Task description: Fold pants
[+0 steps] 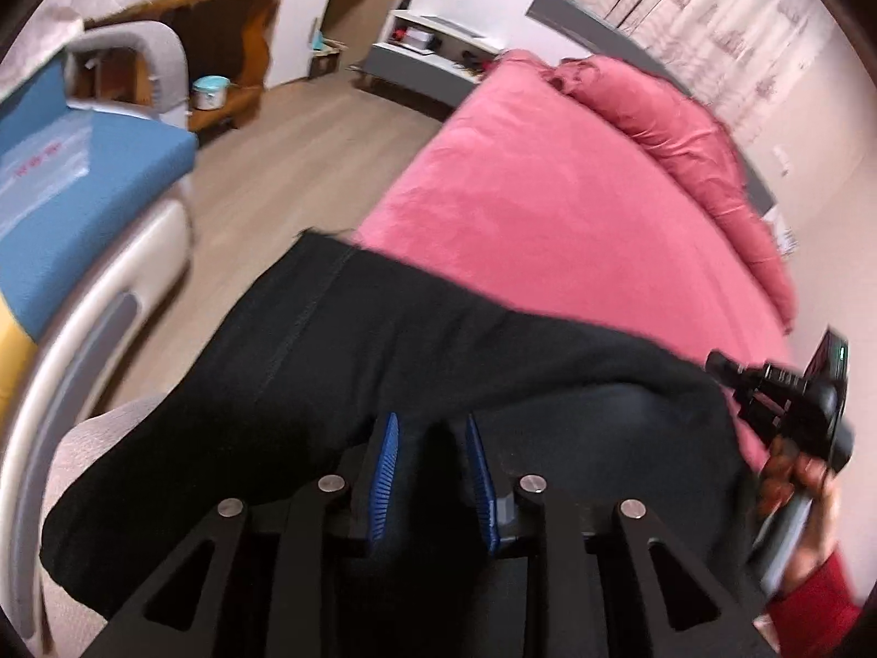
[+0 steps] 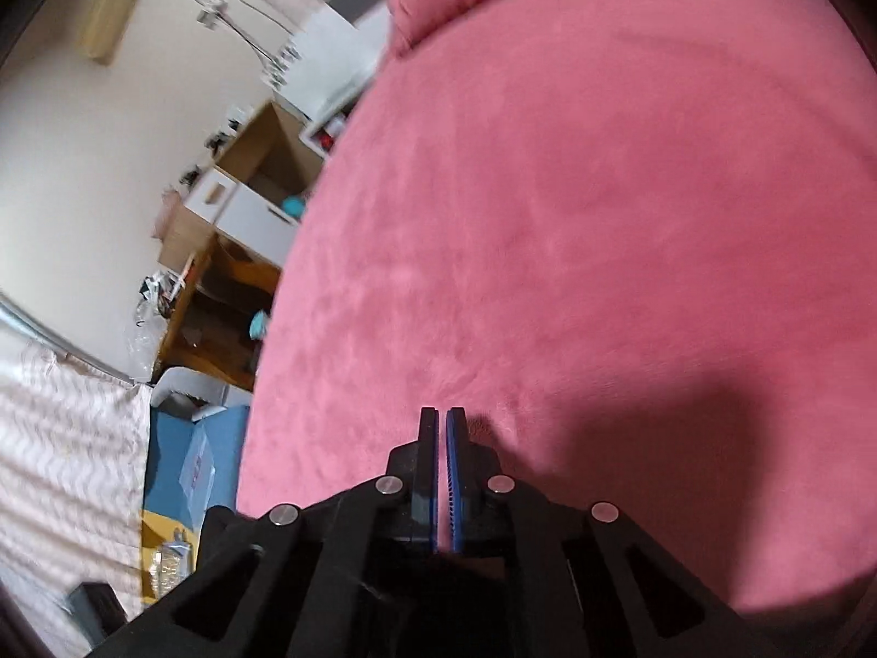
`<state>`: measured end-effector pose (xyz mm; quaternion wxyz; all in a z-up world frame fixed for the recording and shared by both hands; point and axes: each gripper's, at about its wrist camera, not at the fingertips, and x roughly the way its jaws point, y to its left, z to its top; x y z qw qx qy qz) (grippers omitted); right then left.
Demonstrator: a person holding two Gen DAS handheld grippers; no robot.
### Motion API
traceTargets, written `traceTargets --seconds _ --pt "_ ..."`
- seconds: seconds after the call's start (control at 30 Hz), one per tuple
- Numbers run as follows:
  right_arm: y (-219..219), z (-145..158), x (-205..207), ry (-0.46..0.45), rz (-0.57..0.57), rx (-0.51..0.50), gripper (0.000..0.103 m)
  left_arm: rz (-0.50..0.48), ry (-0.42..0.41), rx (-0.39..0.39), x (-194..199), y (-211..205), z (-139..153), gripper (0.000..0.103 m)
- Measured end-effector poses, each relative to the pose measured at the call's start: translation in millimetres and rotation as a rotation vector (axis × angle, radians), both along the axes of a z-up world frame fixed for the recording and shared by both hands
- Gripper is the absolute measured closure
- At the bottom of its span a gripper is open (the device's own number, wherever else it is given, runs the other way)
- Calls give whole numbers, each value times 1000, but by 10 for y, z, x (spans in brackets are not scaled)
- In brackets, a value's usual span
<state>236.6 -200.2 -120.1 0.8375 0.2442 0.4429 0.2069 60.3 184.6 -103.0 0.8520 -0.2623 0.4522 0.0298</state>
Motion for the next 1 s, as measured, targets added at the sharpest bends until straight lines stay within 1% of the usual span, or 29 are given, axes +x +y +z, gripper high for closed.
traceTargets --seconds 0.07,0.1,0.13,0.17,0.2,0.23,0.3,0.33,0.37,0.4,0.43,0.47,0.5,0.6,0.63,0.67,0.7,0.77,0.83,0.87,0.93,0.97,1.0 --pt "0 195 -221 -69 45 11 98 -54 -17 -59 110 -42 36 74" --pt "76 242 -306 -83 76 21 98 -75 -15 -65 170 -79 44 74" --pt "193 261 -392 -92 112 24 98 -96 -12 -52 245 -132 52 74" --pt "283 276 -463 -92 147 16 98 -128 -4 -22 341 -203 50 74" --pt "406 250 -507 -85 184 -6 98 -155 4 2 413 -251 35 74" --pt "542 197 -548 -84 211 -60 98 -165 13 30 495 -275 1 74" --pt "755 97 -547 -87 244 -154 98 -133 58 111 654 -256 -131 74" --pt "815 28 -515 -80 248 -175 98 -126 74 121 715 -222 -203 74" --pt "879 -52 -474 -67 244 -212 99 -114 66 103 764 -161 -251 74" --pt "951 -160 -411 -48 236 -264 103 -93 44 91 787 -99 -265 74" --pt "988 -265 -354 -32 234 -277 103 -83 38 103 813 -69 -270 74" --pt "974 -326 -336 -34 223 -263 103 -80 35 112 828 -57 -277 74" --pt "964 -355 -346 -48 206 -236 103 -73 25 104 825 -26 -292 74" --pt "858 -322 -443 -62 179 -199 103 -50 4 38 736 97 -321 74" --pt "793 -281 -494 -57 150 -205 103 -46 1 35 699 106 -290 74" --pt "658 -209 -562 -66 126 -210 99 -47 -12 43 608 111 -253 74" --pt "620 -116 -691 -97 105 -226 95 -54 -7 60 518 95 -237 74" --pt "499 52 -870 -137 113 -258 90 -75 15 107 354 20 -203 74" --pt "458 124 -1107 -151 144 -272 88 -93 2 150 176 -60 -134 73" --pt "434 125 -1200 -148 158 -268 88 -102 -3 160 116 -98 -112 73" --pt "440 45 -1330 -100 186 -266 88 -155 -25 153 -53 -239 -81 72" --pt "457 -19 -1405 -74 200 -254 88 -188 -30 163 -129 -321 -73 72" --pt "458 -73 -1469 -58 213 -250 88 -214 -31 192 -192 -404 -67 72"
